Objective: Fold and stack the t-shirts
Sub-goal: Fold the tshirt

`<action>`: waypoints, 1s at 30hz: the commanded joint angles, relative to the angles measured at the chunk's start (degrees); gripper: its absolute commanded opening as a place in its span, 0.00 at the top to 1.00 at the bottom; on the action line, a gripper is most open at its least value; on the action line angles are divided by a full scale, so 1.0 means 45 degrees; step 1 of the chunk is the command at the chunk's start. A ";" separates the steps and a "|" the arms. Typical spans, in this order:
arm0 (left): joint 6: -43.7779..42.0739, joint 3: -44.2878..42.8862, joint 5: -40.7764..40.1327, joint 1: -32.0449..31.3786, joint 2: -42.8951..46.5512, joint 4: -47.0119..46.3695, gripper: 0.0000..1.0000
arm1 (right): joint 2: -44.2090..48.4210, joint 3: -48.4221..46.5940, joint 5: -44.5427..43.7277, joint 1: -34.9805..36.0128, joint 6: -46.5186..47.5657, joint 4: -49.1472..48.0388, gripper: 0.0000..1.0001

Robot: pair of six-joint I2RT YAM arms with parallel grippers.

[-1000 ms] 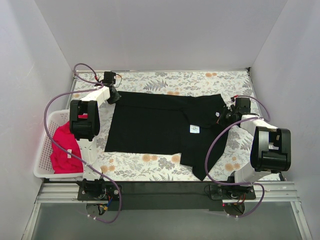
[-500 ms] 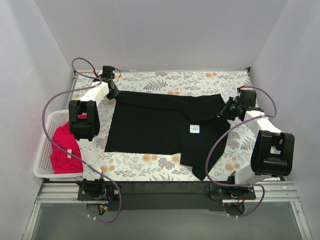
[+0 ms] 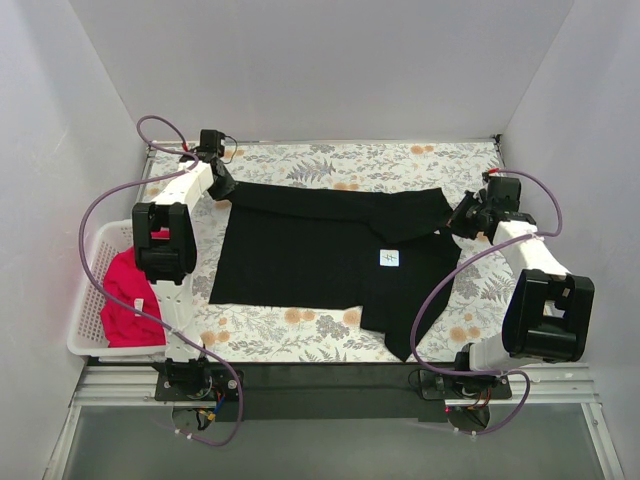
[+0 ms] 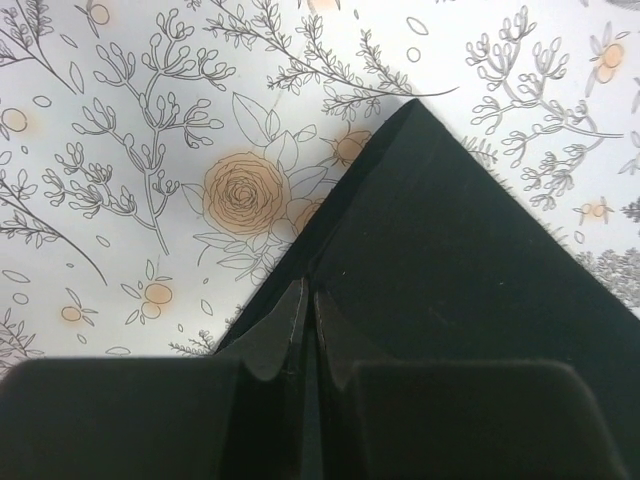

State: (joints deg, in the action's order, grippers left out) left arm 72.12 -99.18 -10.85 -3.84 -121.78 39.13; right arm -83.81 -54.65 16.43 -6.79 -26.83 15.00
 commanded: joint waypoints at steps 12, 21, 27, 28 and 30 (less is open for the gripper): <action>0.0204 0.0554 0.0380 0.0208 0.1827 0.0151 1.00 | 0.0909 -0.0531 -0.0076 -0.0230 0.0141 0.0513 0.99; 0.0497 0.2467 0.0634 0.0208 0.1828 -0.0532 1.00 | 0.0851 -0.0024 -0.0329 -0.0328 0.0259 0.0650 0.99; 0.0614 0.3132 0.0634 0.0227 0.1300 -0.0943 1.00 | 0.0364 0.0290 -0.0564 -0.0367 0.0298 0.0650 0.99; 0.0634 0.3171 0.0634 0.0208 0.1242 -0.0981 1.00 | 0.0285 0.0367 -0.0603 -0.0367 0.0298 0.0611 0.99; 0.0673 0.3269 0.0518 0.0227 0.1143 -0.1001 1.00 | 0.0110 0.0426 -0.0700 -0.0348 0.0298 0.0611 0.99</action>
State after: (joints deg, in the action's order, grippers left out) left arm 74.46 -85.69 -7.94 -3.38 -118.24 35.81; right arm -82.15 -53.49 14.79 -7.92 -26.37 17.67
